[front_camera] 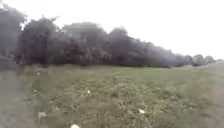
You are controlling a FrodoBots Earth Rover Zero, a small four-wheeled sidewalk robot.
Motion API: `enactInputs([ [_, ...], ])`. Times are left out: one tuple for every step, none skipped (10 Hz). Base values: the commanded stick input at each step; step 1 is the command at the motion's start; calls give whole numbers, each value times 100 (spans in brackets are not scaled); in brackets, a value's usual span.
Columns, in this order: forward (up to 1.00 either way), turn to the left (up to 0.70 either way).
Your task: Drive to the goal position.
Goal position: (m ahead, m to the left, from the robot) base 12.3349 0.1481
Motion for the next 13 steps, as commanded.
enactInputs([
  [70,-14],
  [70,-14],
  [70,-14],
  [70,-14],
  [70,-14],
  [70,-14],
  [70,-13],
  [70,-13],
  [70,-13],
  [70,-14],
  [70,-14],
  [70,-14],
  [70,-14],
])
